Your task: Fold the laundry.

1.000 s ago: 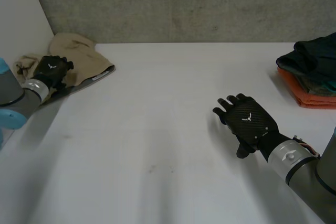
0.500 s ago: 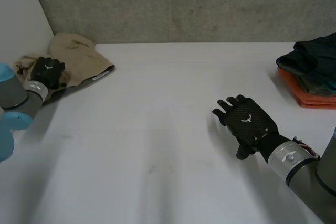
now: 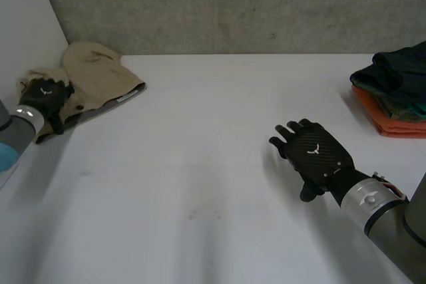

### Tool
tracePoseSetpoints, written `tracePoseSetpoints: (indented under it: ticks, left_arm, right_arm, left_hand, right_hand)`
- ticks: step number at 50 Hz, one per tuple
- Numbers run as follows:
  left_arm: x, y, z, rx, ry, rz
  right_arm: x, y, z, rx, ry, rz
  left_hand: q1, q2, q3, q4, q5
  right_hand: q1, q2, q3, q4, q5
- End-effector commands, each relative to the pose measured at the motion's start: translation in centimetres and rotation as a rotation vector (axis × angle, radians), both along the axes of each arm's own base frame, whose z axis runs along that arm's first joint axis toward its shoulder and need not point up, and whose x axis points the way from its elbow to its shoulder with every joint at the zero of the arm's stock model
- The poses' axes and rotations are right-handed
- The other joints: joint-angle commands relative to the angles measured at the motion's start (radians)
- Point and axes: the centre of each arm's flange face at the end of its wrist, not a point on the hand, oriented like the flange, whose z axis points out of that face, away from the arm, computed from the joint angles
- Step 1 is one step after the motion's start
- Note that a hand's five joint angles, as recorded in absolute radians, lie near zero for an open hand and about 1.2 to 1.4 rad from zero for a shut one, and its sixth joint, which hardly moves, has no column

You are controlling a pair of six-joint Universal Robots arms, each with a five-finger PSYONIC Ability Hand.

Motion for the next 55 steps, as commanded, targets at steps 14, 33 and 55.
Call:
tracePoseSetpoints:
  ticks: [14,33,55]
  left_arm:
    - [1.1,-2.0,-2.7,-0.06,-0.081,-0.009]
    - [2.7,-3.3,-4.2,-0.074,-0.132,0.018]
    - [2.9,-2.7,-1.2,-0.172,-0.164,0.116]
  right_arm:
    - [0.3,0.2,0.0,0.003,-0.006,0.035]
    - [0.3,0.2,-0.2,0.01,-0.003,0.035]
    - [0.3,0.3,-0.3,0.019,-0.003,0.036]
  left_hand:
    - [0.192,0.176,0.174,0.181,0.19]
    - [0.555,0.539,0.538,0.544,0.553]
    - [0.6,0.584,0.582,0.589,0.598]
  right_hand:
    - [-0.045,-0.055,-0.038,-0.06,-0.063]
    - [-0.045,-0.055,-0.038,-0.06,-0.063]
    - [-0.045,-0.055,-0.038,-0.06,-0.063]
